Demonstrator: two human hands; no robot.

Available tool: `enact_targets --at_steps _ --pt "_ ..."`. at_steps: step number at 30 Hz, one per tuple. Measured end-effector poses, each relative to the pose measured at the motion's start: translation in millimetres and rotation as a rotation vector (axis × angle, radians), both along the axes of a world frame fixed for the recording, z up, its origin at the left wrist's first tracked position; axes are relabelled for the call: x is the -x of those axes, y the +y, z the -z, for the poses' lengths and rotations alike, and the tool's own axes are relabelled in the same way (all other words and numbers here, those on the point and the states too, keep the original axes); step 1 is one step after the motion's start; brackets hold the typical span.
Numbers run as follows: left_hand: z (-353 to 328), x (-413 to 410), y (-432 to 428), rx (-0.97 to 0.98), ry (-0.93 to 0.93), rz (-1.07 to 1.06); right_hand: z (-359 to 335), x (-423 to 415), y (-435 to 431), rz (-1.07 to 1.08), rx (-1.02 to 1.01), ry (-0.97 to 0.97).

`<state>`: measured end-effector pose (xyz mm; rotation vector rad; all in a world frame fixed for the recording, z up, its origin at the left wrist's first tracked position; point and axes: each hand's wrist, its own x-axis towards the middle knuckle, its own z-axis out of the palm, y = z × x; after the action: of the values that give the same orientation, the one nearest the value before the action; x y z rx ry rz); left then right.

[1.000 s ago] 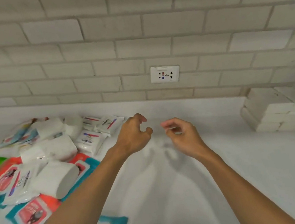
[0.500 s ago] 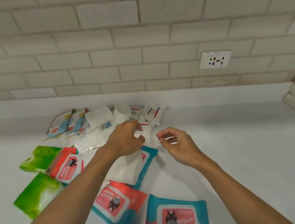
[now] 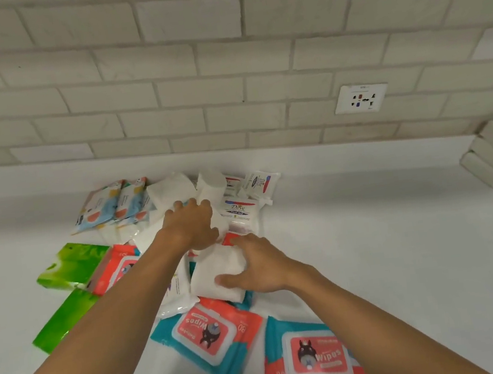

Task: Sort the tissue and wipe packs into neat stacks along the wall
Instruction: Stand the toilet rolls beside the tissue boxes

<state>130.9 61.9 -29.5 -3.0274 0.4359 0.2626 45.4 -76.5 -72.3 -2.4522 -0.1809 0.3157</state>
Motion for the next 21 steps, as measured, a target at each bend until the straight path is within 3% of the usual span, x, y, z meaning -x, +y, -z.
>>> enact_targets --at_steps 3,7,21 --pt "0 -9 -6 -0.030 0.019 -0.009 6 -2 10 0.001 0.160 -0.045" --pt "4 -19 -12 -0.034 0.041 -0.042 13 1 15 -0.017 0.227 -0.017" --pt "17 -37 -7 -0.014 0.115 -0.129 20 16 -7 0.235 -0.258 -0.023"
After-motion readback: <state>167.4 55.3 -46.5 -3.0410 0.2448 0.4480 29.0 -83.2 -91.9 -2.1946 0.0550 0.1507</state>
